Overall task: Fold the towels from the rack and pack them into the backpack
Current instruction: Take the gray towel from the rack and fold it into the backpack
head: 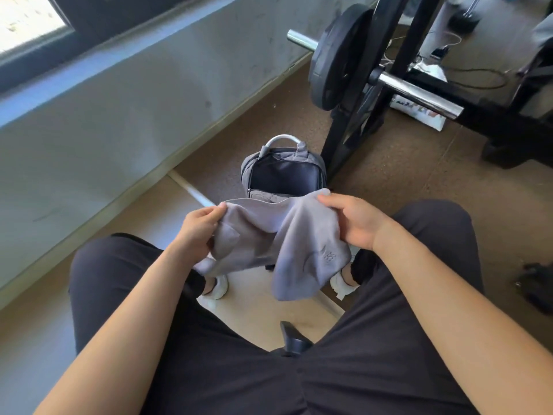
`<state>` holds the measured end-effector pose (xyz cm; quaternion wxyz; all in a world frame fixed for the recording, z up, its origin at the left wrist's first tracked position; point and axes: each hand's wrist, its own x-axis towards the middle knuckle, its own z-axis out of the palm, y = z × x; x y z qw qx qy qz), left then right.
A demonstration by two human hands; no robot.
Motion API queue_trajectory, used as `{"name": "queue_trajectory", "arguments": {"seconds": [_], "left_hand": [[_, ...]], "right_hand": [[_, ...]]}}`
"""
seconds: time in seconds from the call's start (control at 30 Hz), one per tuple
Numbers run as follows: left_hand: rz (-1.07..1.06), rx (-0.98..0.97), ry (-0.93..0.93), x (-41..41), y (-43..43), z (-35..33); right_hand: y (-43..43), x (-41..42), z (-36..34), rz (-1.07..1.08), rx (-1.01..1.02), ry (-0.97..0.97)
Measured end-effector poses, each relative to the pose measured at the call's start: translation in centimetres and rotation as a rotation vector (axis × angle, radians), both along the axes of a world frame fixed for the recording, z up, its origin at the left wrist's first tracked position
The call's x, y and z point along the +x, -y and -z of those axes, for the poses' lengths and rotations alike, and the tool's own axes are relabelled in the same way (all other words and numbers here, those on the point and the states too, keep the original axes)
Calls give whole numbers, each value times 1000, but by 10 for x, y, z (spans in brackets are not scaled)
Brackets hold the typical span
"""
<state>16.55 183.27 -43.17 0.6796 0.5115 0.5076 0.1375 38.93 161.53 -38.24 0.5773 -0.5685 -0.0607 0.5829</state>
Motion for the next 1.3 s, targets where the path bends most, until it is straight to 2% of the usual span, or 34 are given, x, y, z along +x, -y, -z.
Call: {"name": "queue_trajectory", "arguments": {"seconds": [0.13, 0.3, 0.4, 0.53, 0.83, 0.93, 1.03, 1.3], "left_hand": [[212, -126, 143, 8, 21, -14], [432, -218, 310, 14, 46, -25], [500, -263, 383, 21, 59, -24], [475, -260, 397, 29, 67, -23], [609, -237, 388, 40, 62, -10], [630, -217, 378, 41, 57, -9], [613, -231, 385, 42, 55, -12], [383, -248, 386, 37, 42, -9]], "right_hand": [[-5, -14, 7, -75, -51, 167], [-16, -36, 8, -79, -17, 192], [-20, -48, 10, -169, 25, 176], [-23, -53, 12, -225, 115, 238], [-28, -53, 16, -173, 116, 334], [-29, -50, 21, -143, 141, 285], [-29, -46, 22, -124, 178, 157], [-29, -32, 20, 73, 205, -162]]}}
